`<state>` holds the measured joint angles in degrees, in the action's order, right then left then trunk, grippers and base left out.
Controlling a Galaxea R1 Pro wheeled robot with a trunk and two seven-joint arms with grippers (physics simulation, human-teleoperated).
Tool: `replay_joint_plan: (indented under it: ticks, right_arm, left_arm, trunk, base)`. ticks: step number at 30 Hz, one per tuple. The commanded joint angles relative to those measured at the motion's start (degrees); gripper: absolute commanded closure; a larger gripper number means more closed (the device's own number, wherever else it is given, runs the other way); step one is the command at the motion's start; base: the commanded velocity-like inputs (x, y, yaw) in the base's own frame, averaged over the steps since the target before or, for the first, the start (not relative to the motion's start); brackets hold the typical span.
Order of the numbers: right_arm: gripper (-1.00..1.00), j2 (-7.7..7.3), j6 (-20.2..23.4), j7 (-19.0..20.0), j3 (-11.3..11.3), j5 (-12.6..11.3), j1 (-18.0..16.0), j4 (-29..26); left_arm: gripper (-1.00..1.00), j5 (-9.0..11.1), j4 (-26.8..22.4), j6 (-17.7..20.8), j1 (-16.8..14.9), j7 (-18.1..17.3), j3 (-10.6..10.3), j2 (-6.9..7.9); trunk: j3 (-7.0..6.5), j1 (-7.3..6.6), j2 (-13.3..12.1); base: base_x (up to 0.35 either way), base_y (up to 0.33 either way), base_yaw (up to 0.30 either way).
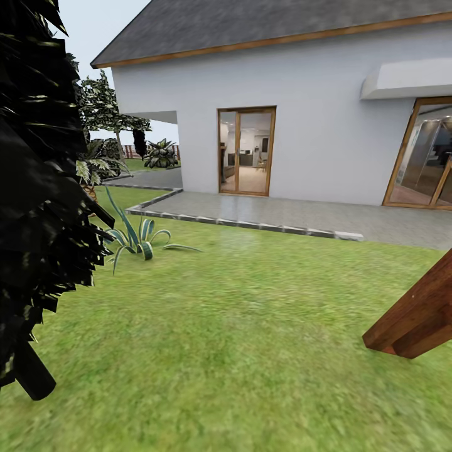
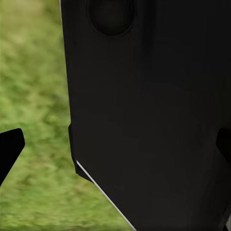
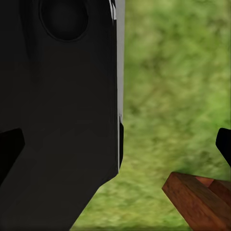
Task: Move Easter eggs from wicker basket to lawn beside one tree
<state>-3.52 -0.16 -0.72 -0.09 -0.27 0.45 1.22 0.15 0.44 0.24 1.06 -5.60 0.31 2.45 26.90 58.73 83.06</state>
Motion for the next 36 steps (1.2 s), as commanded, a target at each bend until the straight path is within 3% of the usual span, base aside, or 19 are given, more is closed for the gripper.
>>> replay_joint_plan:
  ticks: [1,36]
  right_arm:
    - [-1.0,0.0,-0.02,-0.07,0.0,-0.01,-0.01,0.01]
    - [-1.0,0.09,0.03,-0.07,0.12,0.04,-0.01,0.01]
  left_arm:
    - [-1.0,0.02,0.0,0.03,-0.01,-0.2,0.04,0.02]
    - [-1.0,0.02,0.0,0.03,-0.01,-0.2,0.04,0.02]
  trunk:
    - [0.03,0.0,0.02]
    - [0.03,0.0,0.02]
  base:
    - [0.0,0.0,0.0]
    - [0.0,0.0,0.0]
